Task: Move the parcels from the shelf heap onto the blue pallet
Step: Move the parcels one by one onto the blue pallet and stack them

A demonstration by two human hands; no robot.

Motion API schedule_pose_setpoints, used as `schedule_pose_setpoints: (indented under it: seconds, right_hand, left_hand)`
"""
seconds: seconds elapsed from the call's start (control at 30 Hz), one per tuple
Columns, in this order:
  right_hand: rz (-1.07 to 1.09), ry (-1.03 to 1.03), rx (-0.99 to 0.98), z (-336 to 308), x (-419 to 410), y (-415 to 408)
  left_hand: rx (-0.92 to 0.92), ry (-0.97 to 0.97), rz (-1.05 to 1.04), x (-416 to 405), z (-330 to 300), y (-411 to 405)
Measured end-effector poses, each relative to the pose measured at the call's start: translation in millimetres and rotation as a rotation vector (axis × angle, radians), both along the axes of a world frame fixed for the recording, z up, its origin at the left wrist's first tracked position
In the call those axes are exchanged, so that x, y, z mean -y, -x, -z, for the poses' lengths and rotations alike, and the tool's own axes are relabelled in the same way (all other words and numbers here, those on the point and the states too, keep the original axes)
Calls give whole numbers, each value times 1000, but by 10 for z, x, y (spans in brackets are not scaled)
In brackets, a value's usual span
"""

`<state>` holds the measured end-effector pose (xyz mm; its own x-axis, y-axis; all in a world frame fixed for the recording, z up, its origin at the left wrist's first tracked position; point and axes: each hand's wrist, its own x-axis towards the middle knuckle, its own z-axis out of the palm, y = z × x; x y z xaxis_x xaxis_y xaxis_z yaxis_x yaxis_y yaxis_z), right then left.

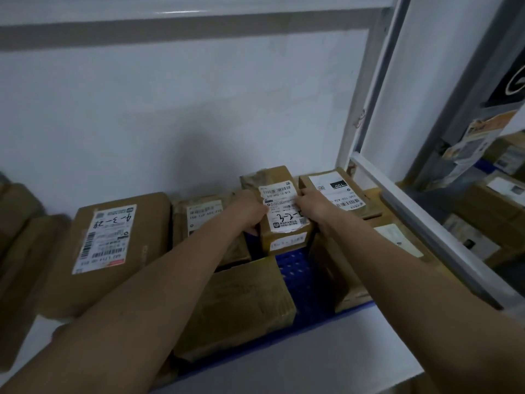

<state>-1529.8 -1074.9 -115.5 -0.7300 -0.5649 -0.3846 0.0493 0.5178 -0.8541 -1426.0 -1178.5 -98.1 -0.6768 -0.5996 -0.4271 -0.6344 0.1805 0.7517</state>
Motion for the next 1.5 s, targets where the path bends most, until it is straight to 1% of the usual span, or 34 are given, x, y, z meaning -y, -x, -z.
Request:
schedule_pose_setpoints:
  seconds: [0.17,0.43,0.57,0.77,0.9,1.0,1.2,1.23,1.3,1.4,1.47,1.5]
  right_hand:
    - [-41,-94,-13,74,39,24]
    - [-95,-187,-83,87,56,36]
    - [-143,-213,-141,17,81,8]
    - [-210,-259,-214,-27,74,-14]
    - [-224,-256,-210,-36,72,-15]
    - [-224,-262,-209,-25,82,-8]
    - [-235,-258,-255,-53,77,-38]
    - [-243,-280,-282,-61,80,-40]
    - [-275,-356,-403,-86,102,-49]
    - [-339,-447,-694,-191,182,-136]
    - [-427,-456,-884,-284,285,-254]
    - [-472,-445,-934,-328,356,-328]
  left_hand:
    - [128,99,76,11,72,59]
    - [200,243,146,43,98,163]
    - [222,259,159,54,82,193]
    - [250,223,163,82,82,170]
    - [287,266,182,90,80,151]
    - [281,287,197,81,86,153]
    - [291,304,196,72,77,155]
    - [299,322,210,64,70,150]
    - [301,410,252,65,18,126]
    - [240,661,273,112,-157,18]
    - [229,844,248,167,-286,-122]
    - [237,913,242,204,-332,-216]
